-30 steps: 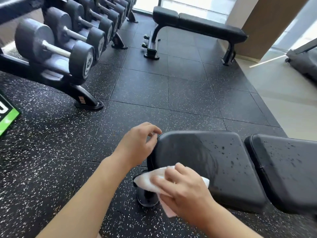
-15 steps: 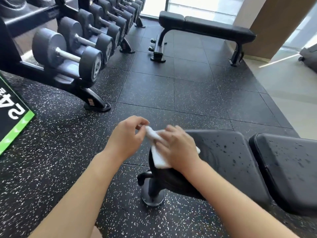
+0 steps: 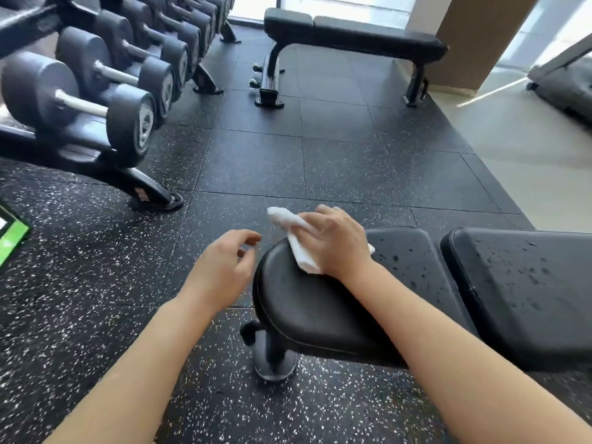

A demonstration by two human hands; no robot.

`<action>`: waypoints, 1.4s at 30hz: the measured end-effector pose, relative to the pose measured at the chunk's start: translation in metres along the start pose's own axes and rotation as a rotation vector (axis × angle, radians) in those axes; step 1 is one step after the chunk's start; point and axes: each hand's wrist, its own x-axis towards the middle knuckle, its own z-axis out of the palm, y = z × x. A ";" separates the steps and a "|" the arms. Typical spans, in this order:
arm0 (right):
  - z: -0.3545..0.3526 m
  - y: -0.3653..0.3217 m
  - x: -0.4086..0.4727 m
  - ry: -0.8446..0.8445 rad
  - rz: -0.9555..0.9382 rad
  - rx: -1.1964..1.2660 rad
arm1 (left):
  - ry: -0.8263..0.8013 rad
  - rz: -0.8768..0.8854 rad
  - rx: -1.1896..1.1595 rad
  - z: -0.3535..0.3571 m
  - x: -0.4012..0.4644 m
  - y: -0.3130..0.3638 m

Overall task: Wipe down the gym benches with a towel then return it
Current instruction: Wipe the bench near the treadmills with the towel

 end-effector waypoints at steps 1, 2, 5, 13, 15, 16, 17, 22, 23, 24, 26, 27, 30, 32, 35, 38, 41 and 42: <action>0.004 0.000 0.015 -0.033 0.028 -0.032 | 0.006 0.005 -0.002 0.000 0.000 0.000; 0.007 0.000 0.024 -0.073 0.035 -0.056 | 0.011 0.016 -0.005 0.001 0.000 0.000; 0.004 -0.001 0.009 -0.092 0.027 -0.051 | 0.015 0.052 -0.028 0.004 0.001 0.005; -0.032 -0.008 -0.139 -0.010 -0.272 -0.008 | -0.035 0.084 -0.039 0.009 0.000 0.009; -0.032 0.002 -0.120 -0.013 -0.269 -0.047 | -0.077 0.092 -0.020 0.015 -0.001 0.010; -0.031 0.005 -0.103 -0.013 -0.212 -0.068 | -0.089 0.080 -0.031 0.017 -0.001 0.009; -0.028 0.009 -0.082 -0.004 -0.135 -0.087 | -0.096 0.061 -0.054 0.019 0.000 0.008; -0.001 0.018 0.012 -0.016 0.107 -0.126 | -0.113 -0.010 -0.118 0.027 -0.001 0.001; 0.001 0.016 0.016 -0.033 0.117 -0.122 | -0.111 -0.018 -0.123 0.029 -0.001 0.001; 0.000 0.014 0.013 -0.038 0.114 -0.121 | -0.110 -0.024 -0.127 0.031 -0.001 0.000; -0.005 0.008 -0.014 -0.018 0.062 -0.130 | -0.115 -0.029 -0.136 0.032 0.000 -0.001; -0.010 0.004 -0.036 -0.007 0.025 -0.122 | -0.119 -0.029 -0.138 0.032 0.002 -0.002; -0.026 -0.009 -0.110 0.019 -0.091 -0.050 | -0.127 -0.025 -0.139 0.033 0.006 -0.006; -0.032 -0.010 -0.139 0.004 -0.153 -0.011 | -0.138 -0.023 -0.147 0.036 0.008 -0.008; -0.033 -0.001 -0.125 -0.004 -0.188 -0.023 | -0.144 -0.017 -0.161 0.040 0.009 -0.010; -0.022 0.005 -0.066 0.005 -0.095 -0.071 | -0.145 -0.013 -0.170 0.041 0.010 -0.011; -0.003 0.011 0.006 0.005 0.083 -0.125 | -0.140 -0.012 -0.169 0.040 0.008 -0.009; 0.003 0.010 0.024 -0.051 0.128 -0.151 | -0.136 -0.009 -0.169 0.039 0.008 -0.009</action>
